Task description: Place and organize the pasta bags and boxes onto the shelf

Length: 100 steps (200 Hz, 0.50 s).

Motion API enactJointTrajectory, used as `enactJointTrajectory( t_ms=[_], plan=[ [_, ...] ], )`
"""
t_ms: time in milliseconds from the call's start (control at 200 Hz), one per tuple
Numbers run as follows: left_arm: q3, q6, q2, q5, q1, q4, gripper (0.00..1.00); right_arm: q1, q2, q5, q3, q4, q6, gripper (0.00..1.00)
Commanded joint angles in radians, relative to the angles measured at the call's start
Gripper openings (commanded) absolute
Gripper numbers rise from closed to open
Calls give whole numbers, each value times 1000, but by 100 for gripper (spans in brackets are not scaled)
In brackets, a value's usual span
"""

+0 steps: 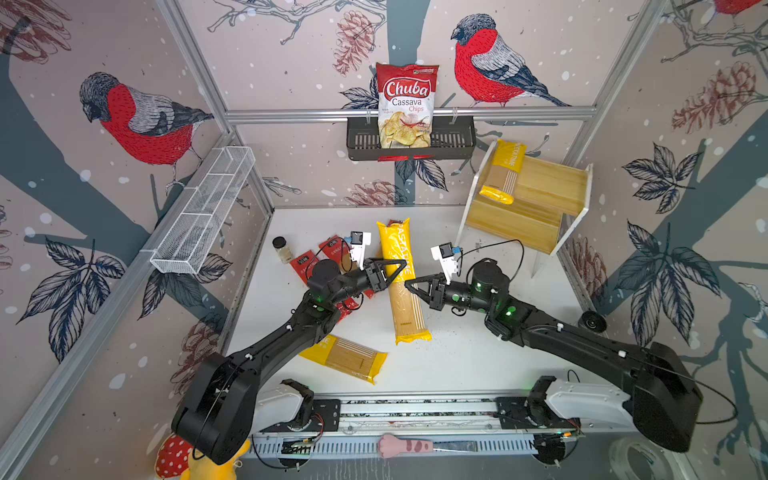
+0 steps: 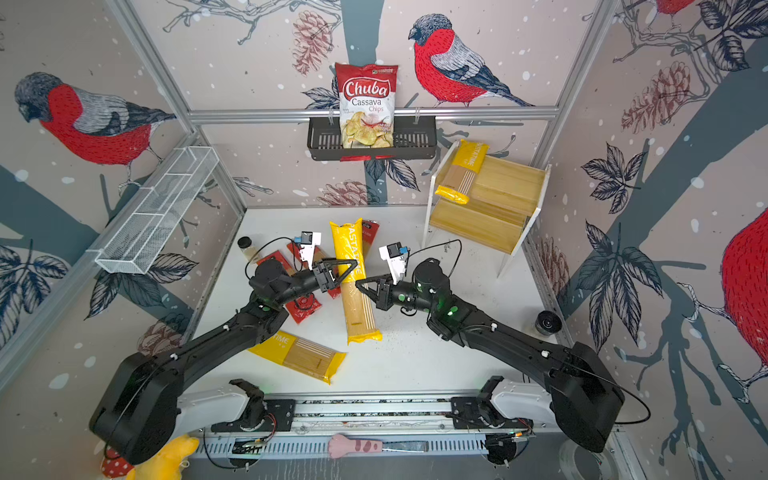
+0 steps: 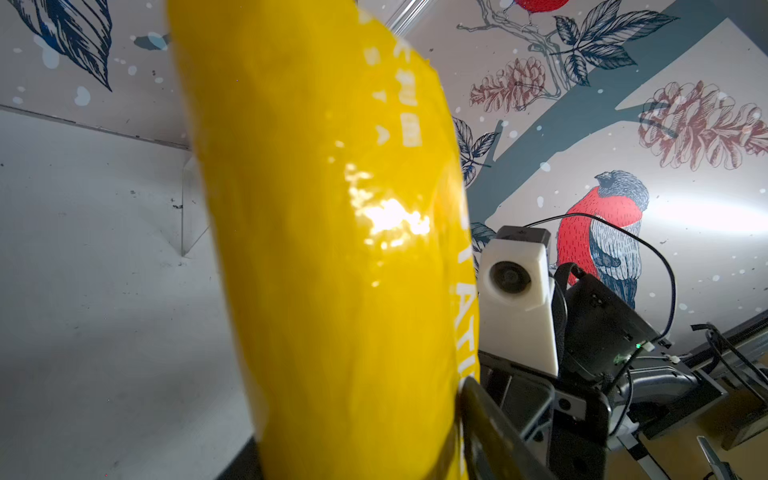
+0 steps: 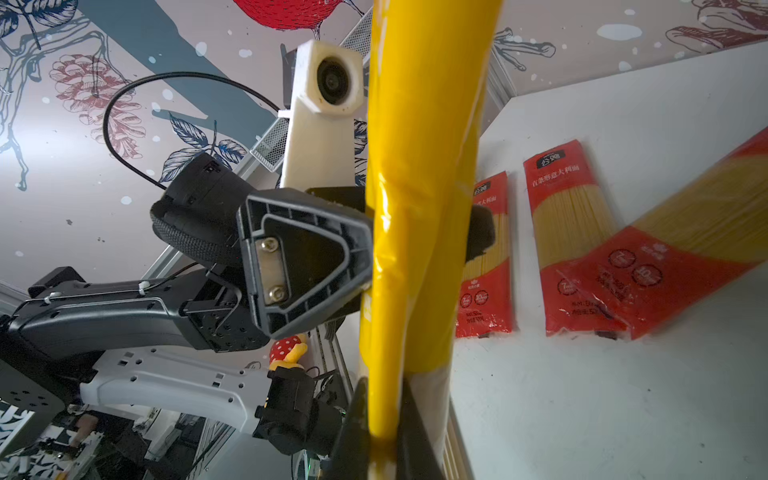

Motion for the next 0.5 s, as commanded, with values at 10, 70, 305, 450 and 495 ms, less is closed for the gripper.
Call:
enactJointTrajectory(
  t_ms=[10, 70, 305, 450, 495],
  plan=[
    [2, -47, 7, 50, 2, 150, 44, 3, -2, -78, 1, 164, 4, 8],
    [5, -55, 6, 48, 2, 159, 39, 1, 1, -82, -11, 182, 20, 9],
    [27, -45, 4, 47, 2, 133, 27, -9, 27, -86, -54, 254, 90, 16],
    [33, -47, -5, 35, 2, 135, 18, -9, 38, -72, -78, 281, 121, 20],
    [33, -47, -7, 30, 1, 136, 15, -9, 38, -69, -86, 289, 129, 21]
  ],
)
